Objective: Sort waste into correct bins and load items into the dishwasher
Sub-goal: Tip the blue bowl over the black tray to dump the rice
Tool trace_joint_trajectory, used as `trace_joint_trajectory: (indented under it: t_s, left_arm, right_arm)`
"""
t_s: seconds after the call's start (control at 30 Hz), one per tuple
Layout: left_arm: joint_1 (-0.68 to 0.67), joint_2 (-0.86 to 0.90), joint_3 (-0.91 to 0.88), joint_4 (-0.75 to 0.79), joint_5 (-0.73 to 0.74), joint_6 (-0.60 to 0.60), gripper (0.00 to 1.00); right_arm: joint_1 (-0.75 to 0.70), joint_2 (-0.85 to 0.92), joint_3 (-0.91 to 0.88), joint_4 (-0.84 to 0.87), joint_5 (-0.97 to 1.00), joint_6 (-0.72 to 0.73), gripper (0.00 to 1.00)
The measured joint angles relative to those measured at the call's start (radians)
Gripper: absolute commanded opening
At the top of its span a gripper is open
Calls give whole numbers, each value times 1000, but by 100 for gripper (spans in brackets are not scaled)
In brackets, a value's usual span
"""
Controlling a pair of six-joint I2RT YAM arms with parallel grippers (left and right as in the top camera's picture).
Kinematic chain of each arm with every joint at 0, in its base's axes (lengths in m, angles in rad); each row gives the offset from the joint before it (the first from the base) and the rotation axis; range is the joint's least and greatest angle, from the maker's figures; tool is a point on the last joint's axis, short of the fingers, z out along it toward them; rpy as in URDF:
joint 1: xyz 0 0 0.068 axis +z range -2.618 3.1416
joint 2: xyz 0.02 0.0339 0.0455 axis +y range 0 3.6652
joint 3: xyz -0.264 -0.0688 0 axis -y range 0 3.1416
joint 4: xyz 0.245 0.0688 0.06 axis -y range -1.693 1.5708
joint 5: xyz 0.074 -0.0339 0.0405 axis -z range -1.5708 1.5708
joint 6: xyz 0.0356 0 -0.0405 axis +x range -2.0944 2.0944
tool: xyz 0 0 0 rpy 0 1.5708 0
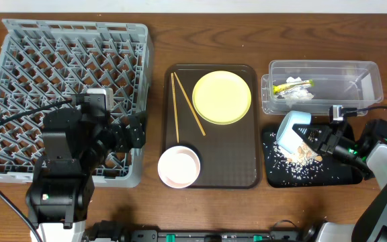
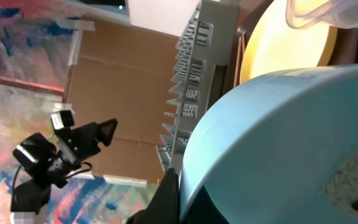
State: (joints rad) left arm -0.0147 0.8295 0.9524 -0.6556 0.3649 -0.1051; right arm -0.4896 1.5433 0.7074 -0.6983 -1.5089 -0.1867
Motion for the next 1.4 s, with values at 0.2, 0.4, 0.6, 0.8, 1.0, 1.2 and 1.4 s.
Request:
trace_joint_trajectory:
  t_s: [0.2, 0.4, 0.6, 0.8, 1.0, 1.2, 1.4]
  left_arm:
    - [0, 0, 0, 0, 0, 0, 98]
    - [0, 0, 0, 0, 0, 0, 98]
    - [0, 0, 0, 0, 0, 0, 97]
    - [0, 0, 0, 0, 0, 0, 97]
    - [0, 0, 0, 0, 0, 0, 97]
    - [0, 0, 0, 0, 0, 0, 98]
    - [0, 0, 0, 0, 0, 0, 97]
  right_arm:
    - [1, 0, 0, 12, 35, 37, 1]
    - [34, 0, 0, 33, 31, 48, 1]
    - [62, 0, 0, 51, 30, 54, 1]
    - [95, -2, 0, 77, 23, 47, 1]
    - [96, -4, 0, 88, 106, 143, 1]
    - [96, -5, -1, 116, 156, 249, 1]
    - [106, -6, -3, 176, 77, 216, 1]
